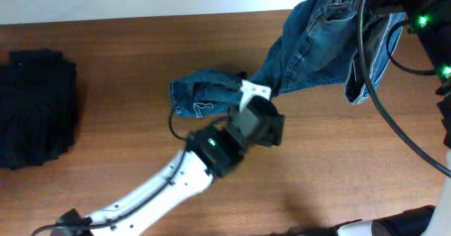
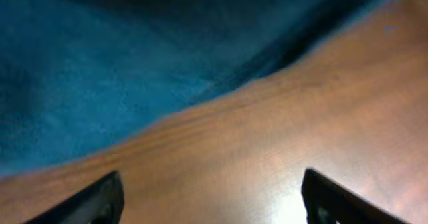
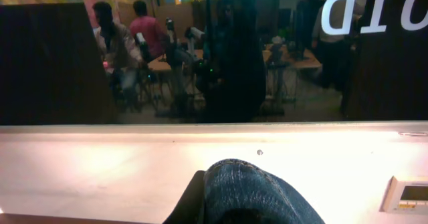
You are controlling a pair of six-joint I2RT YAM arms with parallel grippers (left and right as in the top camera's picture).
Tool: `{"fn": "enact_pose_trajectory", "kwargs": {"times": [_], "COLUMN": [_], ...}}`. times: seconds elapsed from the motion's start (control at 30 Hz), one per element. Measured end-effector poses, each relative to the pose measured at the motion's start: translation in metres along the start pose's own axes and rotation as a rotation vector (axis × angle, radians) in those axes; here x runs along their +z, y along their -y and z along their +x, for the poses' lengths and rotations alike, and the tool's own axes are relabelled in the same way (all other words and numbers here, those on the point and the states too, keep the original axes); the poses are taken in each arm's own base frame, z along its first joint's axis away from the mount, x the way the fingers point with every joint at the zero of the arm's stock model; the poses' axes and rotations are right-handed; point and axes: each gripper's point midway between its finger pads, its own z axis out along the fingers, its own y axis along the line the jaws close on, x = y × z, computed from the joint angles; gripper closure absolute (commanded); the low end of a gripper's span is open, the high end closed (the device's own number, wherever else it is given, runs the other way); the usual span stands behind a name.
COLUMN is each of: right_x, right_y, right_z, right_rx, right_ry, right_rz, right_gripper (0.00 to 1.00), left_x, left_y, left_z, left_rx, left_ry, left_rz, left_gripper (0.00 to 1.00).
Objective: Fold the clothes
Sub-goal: 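Pull the leg hem leftward with the left gripper, stretching the jeans, then lower both grippers to lay the stretched jeans flat on the table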
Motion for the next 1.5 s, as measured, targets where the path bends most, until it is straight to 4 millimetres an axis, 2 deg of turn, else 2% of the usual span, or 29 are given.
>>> {"fn": "enact_pose_trajectory", "kwargs": {"times": [0.13, 0.4, 0.43, 0.53, 0.73, 0.87, 0.93, 1.1, 1.17, 1.33, 1.5], "right_x": [0.001, 0.000, 0.000, 0.000, -0.001, -0.005, -0.008, -0.016, -0.017, -0.019, -0.019], "right_y": [-0.001, -0.010, -0.010, -0.011, -0.011, -0.011, -0.011, -0.010, -0.009, -0.001, 0.003], "right_z": [0.000, 0.000, 0.000, 0.000, -0.001, -0.003, -0.005, -0.004, 0.000, 0.015, 0.021], "right_rx": [0.001, 0.001, 0.001, 0.001, 0.001, 0.001, 0.001, 0.001, 0.000, -0.002, -0.005], "right_ry": [0.000, -0.002, -0.002, -0.002, 0.001, 0.009, 0.012, 0.003, -0.014, -0.075, -0.101], "right_rz": [-0.005, -0.057, -0.061, -0.065, -0.066, -0.066, -0.066, -0.064, -0.056, -0.012, 0.009], "right_gripper": [0.96, 0.96, 0.96, 0.96, 0.96, 0.96, 0.96, 0.96, 0.96, 0.96, 0.96], "left_x": [0.009, 0.047, 0.049, 0.048, 0.038, 0.020, 0.004, -0.057, -0.084, -0.125, -0.139], "left_y": [0.001, -0.022, -0.025, -0.037, -0.054, -0.067, -0.077, -0.106, -0.124, -0.170, -0.213], "left_z": [-0.003, 0.004, 0.005, 0.000, -0.015, -0.031, -0.046, -0.092, -0.106, -0.122, -0.126], "left_rx": [-0.004, 0.001, 0.005, 0.019, 0.118, 0.170, 0.165, 0.097, 0.064, 0.008, -0.012], "left_ry": [0.107, 0.170, 0.175, 0.217, 0.275, 0.310, 0.338, 0.452, 0.483, 0.492, 0.447], "left_rz": [-0.066, -0.231, -0.252, -0.327, -0.449, -0.524, -0.545, -0.585, -0.598, -0.595, -0.534], "left_gripper": [0.02, 0.02, 0.09, 0.45, 0.82, 0.96, 0.99, 0.99, 0.99, 0.99, 0.95]}}
